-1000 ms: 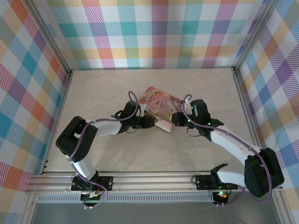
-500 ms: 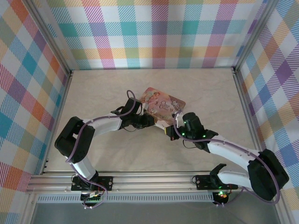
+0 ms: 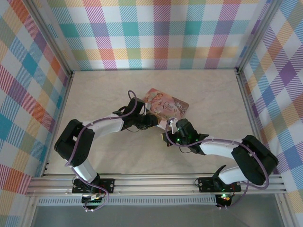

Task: Unlock a padlock with a key

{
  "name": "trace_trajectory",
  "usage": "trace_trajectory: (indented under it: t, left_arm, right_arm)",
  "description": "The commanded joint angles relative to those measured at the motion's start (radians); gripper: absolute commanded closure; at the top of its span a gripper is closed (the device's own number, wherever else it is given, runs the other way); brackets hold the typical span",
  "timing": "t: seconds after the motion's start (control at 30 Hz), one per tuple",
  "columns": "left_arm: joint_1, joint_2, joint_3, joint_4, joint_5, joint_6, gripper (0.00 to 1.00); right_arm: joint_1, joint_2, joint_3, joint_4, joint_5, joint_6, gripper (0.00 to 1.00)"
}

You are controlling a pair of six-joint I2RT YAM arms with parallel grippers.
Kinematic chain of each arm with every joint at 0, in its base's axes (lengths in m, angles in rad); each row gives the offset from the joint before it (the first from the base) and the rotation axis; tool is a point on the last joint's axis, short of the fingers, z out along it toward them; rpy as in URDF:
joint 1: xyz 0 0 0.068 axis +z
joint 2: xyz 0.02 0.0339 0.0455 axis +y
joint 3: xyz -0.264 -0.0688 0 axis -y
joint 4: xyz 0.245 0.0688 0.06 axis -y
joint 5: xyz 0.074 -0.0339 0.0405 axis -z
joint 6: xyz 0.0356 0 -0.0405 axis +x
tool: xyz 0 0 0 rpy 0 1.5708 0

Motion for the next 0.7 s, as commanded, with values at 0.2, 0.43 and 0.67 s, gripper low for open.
trace_trajectory:
  t: [0.2,0.43,0.67]
  left_arm:
    - [-0.023,-0.06,0.046,-0.017,0.016,-0.029,0.75]
    - [-0.03,-0.062,0.043,-0.013,0.005,-0.052,0.75]
    - [-0.047,-0.062,0.043,0.004,-0.002,-0.081,0.75]
  right_arm:
    - [0.007,0.008,-0.016,0.074,0.046,-0.018,1.0]
    - [0.008,-0.033,-0.018,0.067,0.063,-0.017,1.0]
    - [0.011,-0.029,0.0,0.065,0.066,-0.024,1.0]
